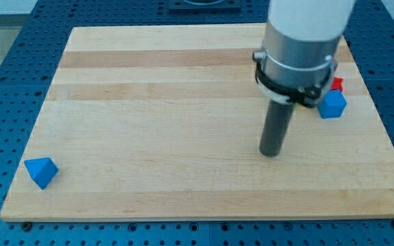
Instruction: Place the arm in between the red star and blue cube
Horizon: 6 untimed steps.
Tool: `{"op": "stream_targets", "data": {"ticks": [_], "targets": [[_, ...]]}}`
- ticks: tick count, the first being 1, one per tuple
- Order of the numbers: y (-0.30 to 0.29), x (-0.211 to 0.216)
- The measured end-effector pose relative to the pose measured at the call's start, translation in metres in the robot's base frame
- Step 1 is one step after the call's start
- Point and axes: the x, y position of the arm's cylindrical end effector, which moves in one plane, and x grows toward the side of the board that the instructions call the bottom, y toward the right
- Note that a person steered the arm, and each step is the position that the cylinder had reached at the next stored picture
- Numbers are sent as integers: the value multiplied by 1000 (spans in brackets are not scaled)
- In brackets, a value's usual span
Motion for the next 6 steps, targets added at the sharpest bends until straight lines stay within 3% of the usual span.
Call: {"op": "stream_targets", "data": {"ticks": [1, 2, 3, 4, 6], "targets": [[68, 6], [148, -14], [198, -60], [202, -100], [130, -127]]}}
